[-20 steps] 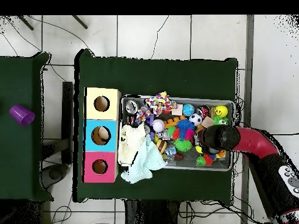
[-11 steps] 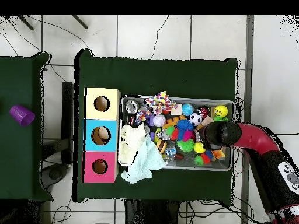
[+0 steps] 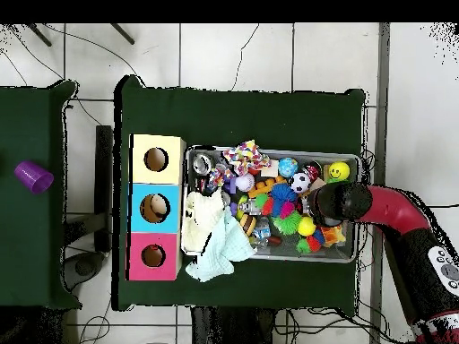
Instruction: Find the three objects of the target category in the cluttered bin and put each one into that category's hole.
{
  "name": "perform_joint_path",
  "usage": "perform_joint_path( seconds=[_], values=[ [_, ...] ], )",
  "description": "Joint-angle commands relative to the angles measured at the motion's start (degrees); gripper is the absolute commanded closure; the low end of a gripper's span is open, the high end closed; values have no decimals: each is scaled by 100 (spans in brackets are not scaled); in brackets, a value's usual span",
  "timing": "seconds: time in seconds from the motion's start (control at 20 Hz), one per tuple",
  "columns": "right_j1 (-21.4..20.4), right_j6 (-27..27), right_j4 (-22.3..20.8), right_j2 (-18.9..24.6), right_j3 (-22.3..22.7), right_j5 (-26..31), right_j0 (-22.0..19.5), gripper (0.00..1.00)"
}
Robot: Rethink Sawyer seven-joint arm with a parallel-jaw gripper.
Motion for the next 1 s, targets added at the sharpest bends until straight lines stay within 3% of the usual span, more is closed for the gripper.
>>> perform_joint_path(
  seconds=[0.05, 0.25, 0.6, 1.0],
  values=[
    [218, -1101, 145, 578, -503, -226, 162, 0],
    [150, -1077, 130, 608, -415, -281, 142, 0],
    [304, -1138, 229, 712, -795, -35, 259, 0],
    [392, -1123, 320, 822, -691, -233, 113, 0]
  ],
)
